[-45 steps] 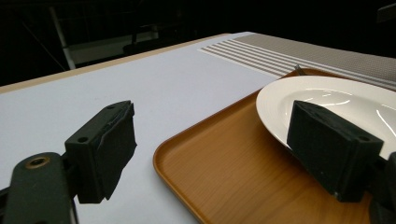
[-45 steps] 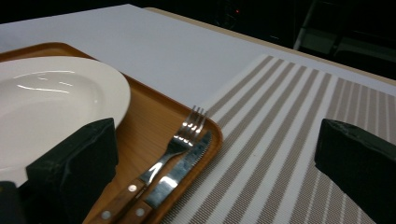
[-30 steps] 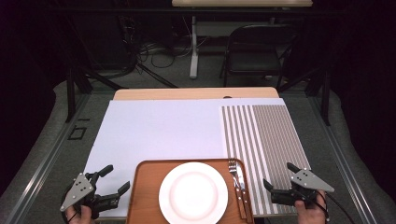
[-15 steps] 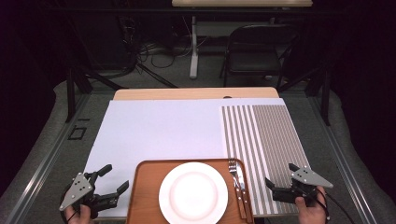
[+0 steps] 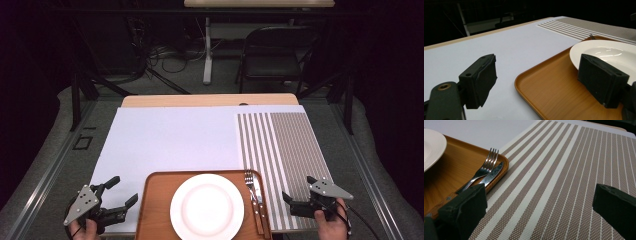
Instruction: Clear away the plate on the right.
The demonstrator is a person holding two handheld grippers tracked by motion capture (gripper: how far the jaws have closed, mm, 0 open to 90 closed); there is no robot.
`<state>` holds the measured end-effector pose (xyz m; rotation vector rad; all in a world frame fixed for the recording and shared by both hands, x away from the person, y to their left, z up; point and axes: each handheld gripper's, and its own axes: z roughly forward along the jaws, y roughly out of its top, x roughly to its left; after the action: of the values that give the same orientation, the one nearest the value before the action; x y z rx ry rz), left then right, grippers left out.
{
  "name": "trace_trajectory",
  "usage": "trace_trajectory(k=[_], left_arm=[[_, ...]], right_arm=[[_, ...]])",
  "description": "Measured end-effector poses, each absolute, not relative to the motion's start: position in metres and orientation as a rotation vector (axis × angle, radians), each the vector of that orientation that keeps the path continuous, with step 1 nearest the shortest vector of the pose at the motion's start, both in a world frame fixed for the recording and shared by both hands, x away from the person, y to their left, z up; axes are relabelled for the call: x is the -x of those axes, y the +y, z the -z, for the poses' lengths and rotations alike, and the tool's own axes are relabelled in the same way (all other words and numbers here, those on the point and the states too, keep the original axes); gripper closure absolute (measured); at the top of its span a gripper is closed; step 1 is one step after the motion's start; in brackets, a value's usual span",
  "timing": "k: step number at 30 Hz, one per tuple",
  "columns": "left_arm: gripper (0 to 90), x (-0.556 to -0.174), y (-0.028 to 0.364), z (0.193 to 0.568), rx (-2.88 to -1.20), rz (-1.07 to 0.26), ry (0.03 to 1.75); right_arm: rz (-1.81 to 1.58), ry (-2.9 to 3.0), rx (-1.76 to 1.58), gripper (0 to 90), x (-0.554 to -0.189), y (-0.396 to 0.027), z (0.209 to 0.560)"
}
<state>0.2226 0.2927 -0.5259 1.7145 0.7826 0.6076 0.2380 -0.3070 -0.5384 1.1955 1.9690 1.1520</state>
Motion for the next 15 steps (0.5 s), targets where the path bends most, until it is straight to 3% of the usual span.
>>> trace_trajectory(k=[15], left_arm=[[15.2,-0.2233,0.2927,0.5262,-1.721,-0.605,0.782]], right_arm=[[-1.161,1.986,-1.190,0.0,-0.2384,-0.3050,0.5391]])
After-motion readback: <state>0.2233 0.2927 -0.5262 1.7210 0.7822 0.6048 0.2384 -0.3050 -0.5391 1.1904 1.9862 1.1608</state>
